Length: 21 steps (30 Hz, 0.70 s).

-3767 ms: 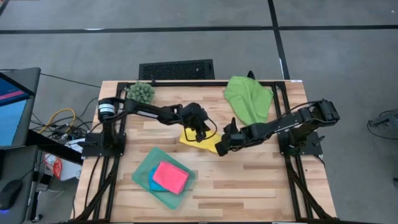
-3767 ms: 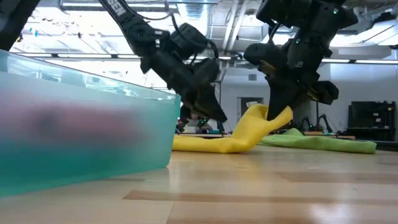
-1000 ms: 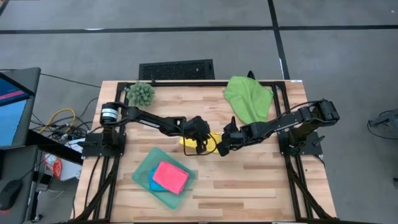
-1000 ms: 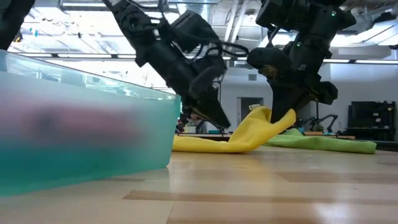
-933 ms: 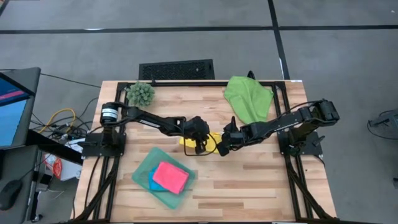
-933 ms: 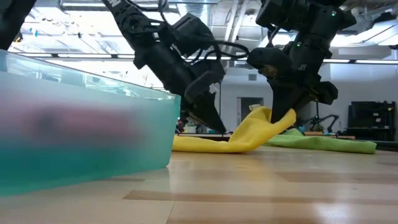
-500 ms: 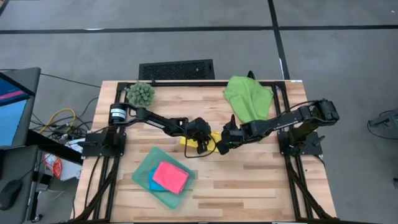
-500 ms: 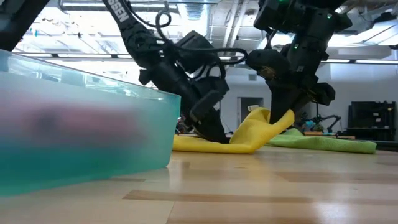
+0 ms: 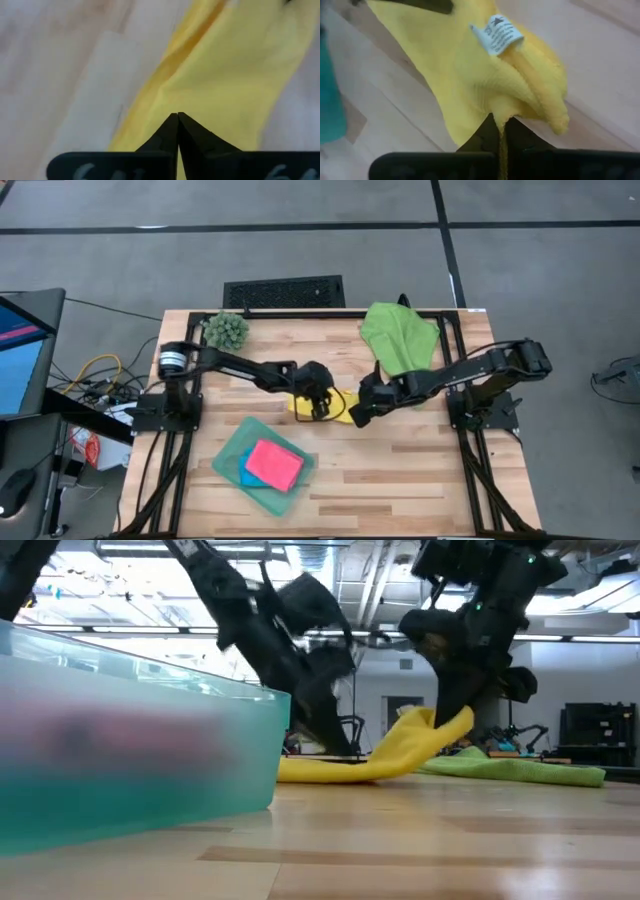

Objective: Fold microfiber towels
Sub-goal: Fold the yellow microfiber towel

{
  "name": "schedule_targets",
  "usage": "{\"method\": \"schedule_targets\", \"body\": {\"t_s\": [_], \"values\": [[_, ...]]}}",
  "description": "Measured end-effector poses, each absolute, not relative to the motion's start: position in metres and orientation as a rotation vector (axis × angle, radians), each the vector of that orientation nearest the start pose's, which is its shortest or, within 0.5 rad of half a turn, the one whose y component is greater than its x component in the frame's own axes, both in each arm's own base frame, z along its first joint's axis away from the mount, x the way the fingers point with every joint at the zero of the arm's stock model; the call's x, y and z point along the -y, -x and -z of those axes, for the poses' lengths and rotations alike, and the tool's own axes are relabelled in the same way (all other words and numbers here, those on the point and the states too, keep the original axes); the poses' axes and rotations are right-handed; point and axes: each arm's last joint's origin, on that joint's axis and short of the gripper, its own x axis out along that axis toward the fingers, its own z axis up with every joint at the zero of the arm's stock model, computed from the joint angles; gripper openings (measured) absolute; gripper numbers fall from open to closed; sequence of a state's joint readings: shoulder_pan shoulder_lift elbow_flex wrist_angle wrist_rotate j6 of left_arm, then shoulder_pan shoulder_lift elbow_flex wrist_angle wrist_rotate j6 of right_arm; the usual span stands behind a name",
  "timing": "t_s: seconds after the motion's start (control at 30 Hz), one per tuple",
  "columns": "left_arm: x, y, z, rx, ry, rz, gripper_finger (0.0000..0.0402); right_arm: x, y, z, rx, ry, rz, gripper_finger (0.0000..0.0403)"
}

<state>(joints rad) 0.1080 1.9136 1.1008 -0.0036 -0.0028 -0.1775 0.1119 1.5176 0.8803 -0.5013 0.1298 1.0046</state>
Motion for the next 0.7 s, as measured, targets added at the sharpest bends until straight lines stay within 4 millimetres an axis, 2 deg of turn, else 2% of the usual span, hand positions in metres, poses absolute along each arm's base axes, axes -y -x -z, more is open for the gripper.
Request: {"method": "schedule_targets", "body": {"t_s": [0.17,0.27,0.37,0.47,0.57,0.7], "values": [[-0.053,-0.363,-0.201,-0.75,0.231,-0.195,0.0,-0.02,-0.277,-0.192,-0.955,-0.771,0.561,0.0024],[-0.052,-0.344,-0.211,-0.839,0.217,-0.196,0.0,-0.016,-0.276,-0.196,-0.939,-0.779,0.567,0.0026],[-0.047,-0.326,-0.202,-0.903,0.244,-0.191,0.0,-0.014,-0.276,-0.194,-0.948,-0.77,0.573,0.0026],[-0.044,-0.307,-0.181,-0.935,0.318,-0.22,0.0,-0.014,-0.276,-0.193,-0.958,-0.765,0.572,0.0024],[-0.041,-0.294,-0.166,-0.926,0.379,-0.245,0.0,-0.014,-0.277,-0.193,-0.955,-0.766,0.571,0.0023],[-0.034,-0.283,-0.152,-0.958,0.375,-0.235,0.0,-0.014,-0.276,-0.193,-0.956,-0.766,0.572,0.0027]]}}
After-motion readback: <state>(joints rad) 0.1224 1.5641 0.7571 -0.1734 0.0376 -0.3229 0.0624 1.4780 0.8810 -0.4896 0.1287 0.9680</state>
